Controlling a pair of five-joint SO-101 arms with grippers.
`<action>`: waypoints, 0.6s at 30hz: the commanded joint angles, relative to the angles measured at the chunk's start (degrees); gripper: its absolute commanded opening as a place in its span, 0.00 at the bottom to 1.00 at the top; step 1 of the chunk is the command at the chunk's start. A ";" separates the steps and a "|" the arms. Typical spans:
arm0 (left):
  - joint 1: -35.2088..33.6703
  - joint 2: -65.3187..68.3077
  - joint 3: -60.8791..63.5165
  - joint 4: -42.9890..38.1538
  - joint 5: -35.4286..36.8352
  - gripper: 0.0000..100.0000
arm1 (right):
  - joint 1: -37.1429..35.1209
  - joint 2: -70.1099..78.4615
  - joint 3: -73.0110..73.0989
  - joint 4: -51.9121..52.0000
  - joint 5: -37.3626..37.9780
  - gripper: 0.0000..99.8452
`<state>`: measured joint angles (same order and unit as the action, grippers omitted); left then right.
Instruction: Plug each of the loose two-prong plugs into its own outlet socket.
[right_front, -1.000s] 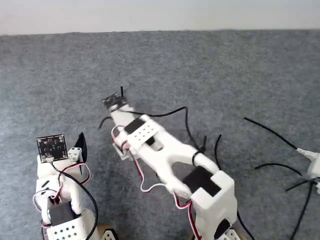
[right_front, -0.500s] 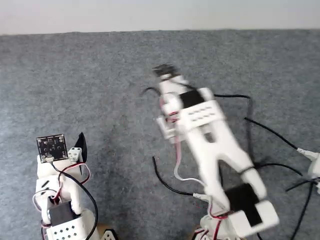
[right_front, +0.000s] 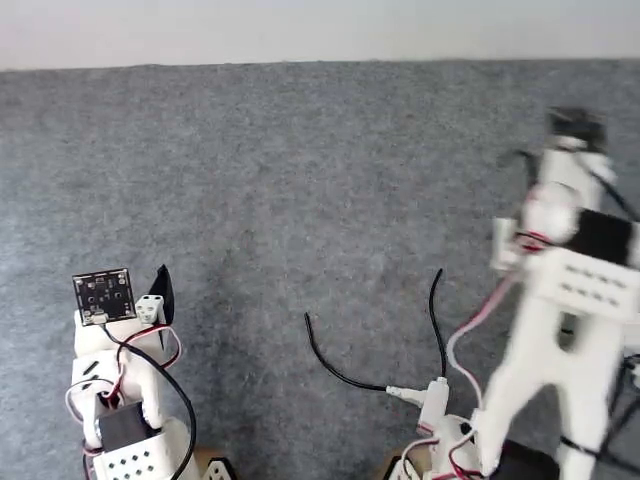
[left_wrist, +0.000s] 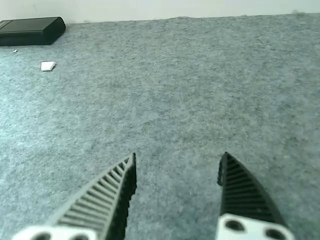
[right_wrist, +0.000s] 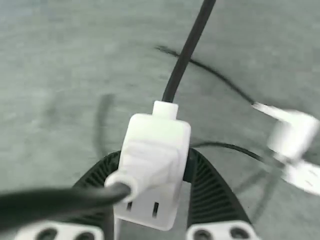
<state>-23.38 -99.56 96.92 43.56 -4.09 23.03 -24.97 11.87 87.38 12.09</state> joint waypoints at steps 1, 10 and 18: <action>0.26 -0.44 -0.31 0.35 0.35 0.25 | 13.32 -2.86 4.13 -6.11 4.75 0.01; 0.35 -0.44 -0.31 1.32 0.35 0.25 | 34.33 -2.86 23.03 -35.38 11.16 0.01; 0.35 -0.53 -0.31 2.11 0.35 0.25 | 36.88 -2.86 26.99 -40.66 11.08 0.11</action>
<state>-23.38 -99.56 96.92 45.23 -4.09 59.34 -25.58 39.12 47.91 22.81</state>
